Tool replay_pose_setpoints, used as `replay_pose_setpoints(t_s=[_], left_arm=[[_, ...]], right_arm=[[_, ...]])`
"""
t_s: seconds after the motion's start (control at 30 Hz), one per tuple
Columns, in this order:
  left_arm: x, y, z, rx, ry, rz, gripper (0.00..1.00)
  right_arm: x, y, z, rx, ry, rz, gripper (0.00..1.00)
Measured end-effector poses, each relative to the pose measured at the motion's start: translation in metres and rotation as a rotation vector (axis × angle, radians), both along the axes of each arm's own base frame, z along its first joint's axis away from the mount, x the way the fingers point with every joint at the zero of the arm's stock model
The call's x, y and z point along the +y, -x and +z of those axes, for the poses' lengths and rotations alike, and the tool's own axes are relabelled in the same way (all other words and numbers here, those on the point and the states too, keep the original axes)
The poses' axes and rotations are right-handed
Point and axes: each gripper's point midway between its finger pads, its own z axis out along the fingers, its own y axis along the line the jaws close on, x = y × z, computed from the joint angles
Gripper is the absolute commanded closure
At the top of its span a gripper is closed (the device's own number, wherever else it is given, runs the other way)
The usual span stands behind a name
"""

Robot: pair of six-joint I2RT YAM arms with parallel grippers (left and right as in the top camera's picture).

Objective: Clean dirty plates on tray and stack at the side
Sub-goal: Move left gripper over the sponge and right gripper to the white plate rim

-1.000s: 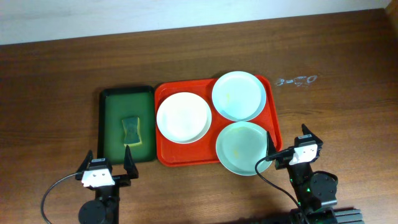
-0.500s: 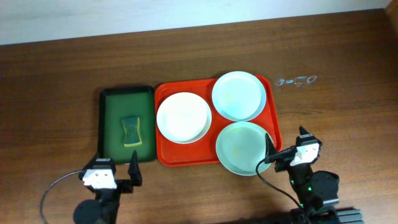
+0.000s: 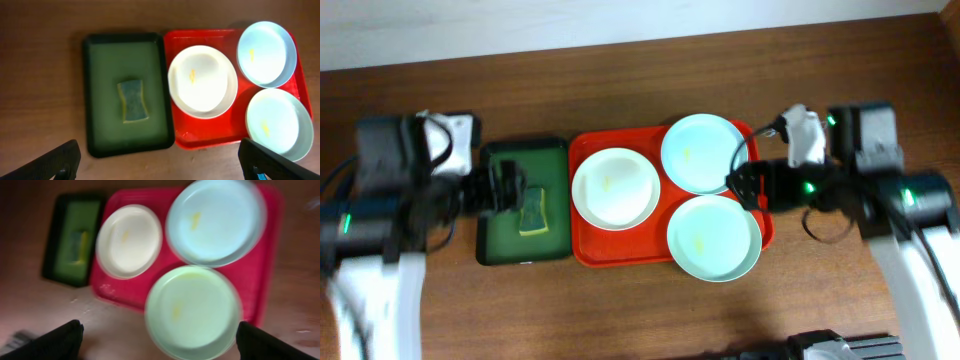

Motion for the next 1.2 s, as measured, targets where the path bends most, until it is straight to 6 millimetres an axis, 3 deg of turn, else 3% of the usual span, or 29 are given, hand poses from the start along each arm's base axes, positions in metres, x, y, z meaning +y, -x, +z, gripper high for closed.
replay_pose_setpoints(t_s=[0.03,0.1,0.13,0.17,0.27,0.3,0.33,0.37,0.47,0.5,0.53,0.57,0.6,0.63,0.67,0.7,0.77,0.83,1.0,1.2], left_arm=[[-0.006,-0.012,-0.015,0.057,0.03,-0.018,0.01],[-0.017,-0.021,-0.053,0.216,0.092,-0.046,0.28],[-0.02,-0.022,-0.071,0.291,0.109,-0.053,0.4],[-0.021,-0.023,-0.081,0.335,0.116,-0.054,0.49],[-0.022,-0.028,-0.112,0.443,0.119,-0.05,0.43],[-0.022,-0.029,-0.118,0.464,0.119,-0.049,0.41],[-0.021,-0.03,-0.122,0.475,0.117,-0.047,0.35],[-0.019,-0.03,-0.125,0.485,0.105,-0.032,0.01],[-0.016,-0.031,-0.126,0.484,0.094,-0.015,0.01],[-0.015,-0.033,-0.126,0.48,0.091,-0.008,0.01],[-0.015,-0.034,-0.126,0.474,0.089,-0.007,0.14],[-0.014,-0.038,-0.126,0.458,0.087,-0.007,0.46],[-0.014,-0.043,-0.125,0.438,0.085,-0.003,0.71],[-0.014,-0.045,-0.125,0.43,0.083,-0.003,0.88],[-0.013,-0.048,-0.125,0.415,0.078,0.0,0.99],[-0.012,-0.05,-0.125,0.408,0.072,0.003,1.0],[-0.008,-0.052,-0.126,0.404,0.051,0.012,1.0],[-0.004,-0.052,-0.127,0.405,0.031,0.031,0.95],[0.007,-0.052,-0.129,0.411,-0.016,0.089,0.76],[0.009,-0.052,-0.13,0.411,-0.027,0.099,0.71]], right_arm=[[0.008,-0.009,-0.004,0.041,-0.041,0.02,0.41],[0.023,-0.019,-0.035,0.217,-0.122,0.047,0.63],[0.028,-0.022,-0.05,0.283,-0.138,0.061,0.62],[0.034,-0.024,-0.059,0.324,-0.146,0.073,0.53],[0.055,-0.026,-0.093,0.45,-0.102,0.06,0.34],[0.06,-0.028,-0.104,0.476,-0.067,0.052,0.23],[0.064,-0.028,-0.111,0.49,-0.045,0.049,0.02],[0.076,-0.038,-0.127,0.483,-0.005,0.044,0.02],[0.087,-0.052,-0.136,0.441,0.004,0.047,0.02],[0.088,-0.058,-0.137,0.423,0.003,0.038,0.07],[0.089,-0.062,-0.137,0.411,-0.001,0.032,0.28],[0.089,-0.067,-0.137,0.391,-0.001,0.022,0.58],[0.088,-0.07,-0.136,0.384,0.001,0.016,0.73],[0.087,-0.072,-0.137,0.373,0.01,0.007,0.81],[0.084,-0.075,-0.138,0.366,0.022,-0.007,0.83],[0.08,-0.077,-0.139,0.359,0.043,-0.029,0.83],[0.072,-0.08,-0.142,0.352,0.081,-0.067,0.57],[0.067,-0.084,-0.143,0.34,0.106,-0.092,0.47],[0.064,-0.089,-0.149,0.335,0.129,-0.108,0.42],[0.065,-0.095,-0.192,0.414,0.16,-0.11,0.43]])
